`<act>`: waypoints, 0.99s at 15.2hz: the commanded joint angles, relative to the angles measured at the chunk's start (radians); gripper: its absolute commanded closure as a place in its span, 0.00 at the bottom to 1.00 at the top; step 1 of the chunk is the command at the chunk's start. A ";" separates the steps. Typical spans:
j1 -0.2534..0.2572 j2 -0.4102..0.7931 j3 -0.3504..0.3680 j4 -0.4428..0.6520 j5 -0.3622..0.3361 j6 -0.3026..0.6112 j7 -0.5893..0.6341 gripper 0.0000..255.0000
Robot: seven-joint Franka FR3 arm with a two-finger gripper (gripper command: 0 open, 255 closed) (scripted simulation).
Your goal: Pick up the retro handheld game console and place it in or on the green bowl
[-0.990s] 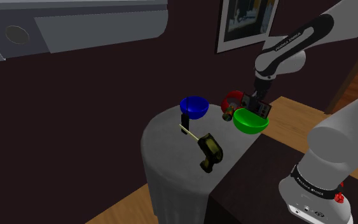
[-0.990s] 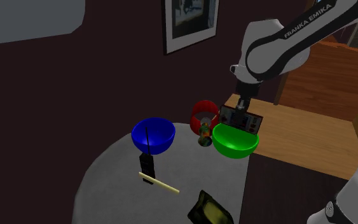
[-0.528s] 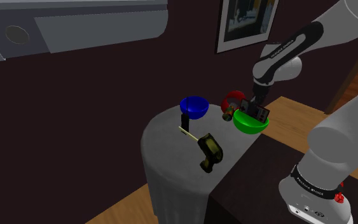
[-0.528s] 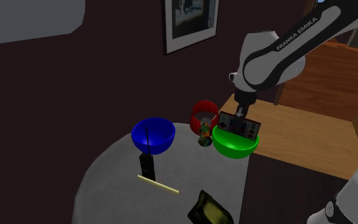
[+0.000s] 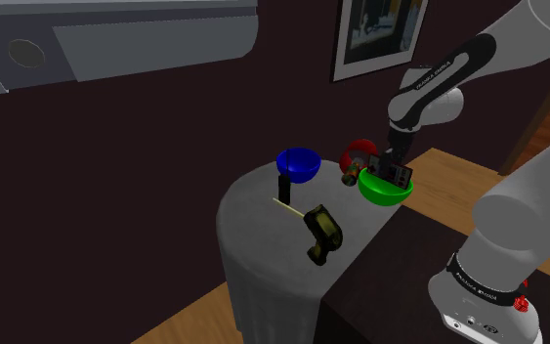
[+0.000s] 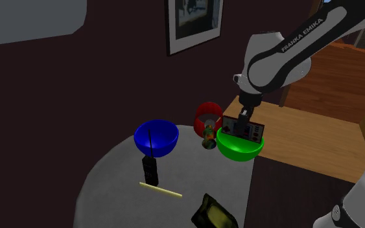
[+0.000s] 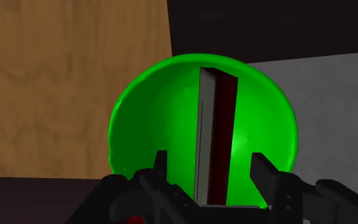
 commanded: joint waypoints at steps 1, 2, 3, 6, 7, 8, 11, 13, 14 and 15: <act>0.000 0.000 0.000 0.000 0.000 0.000 0.000 0.00; 0.000 0.000 0.000 0.000 0.000 0.000 0.000 0.00; 0.000 0.000 0.000 0.000 0.000 0.000 0.000 0.00; -0.007 -0.067 0.009 0.022 -0.014 -0.088 0.011 0.00; -0.010 -0.097 0.014 0.035 -0.018 -0.131 0.015 0.00; -0.011 -0.119 0.017 0.047 -0.020 -0.164 0.018 0.00; -0.012 -0.119 0.018 0.046 -0.020 -0.164 0.018 0.00; -0.012 -0.119 0.018 0.047 -0.020 -0.164 0.018 0.00; -0.012 -0.119 0.018 0.047 -0.020 -0.164 0.018 0.00; -0.012 -0.119 0.018 0.047 -0.020 -0.164 0.018 0.00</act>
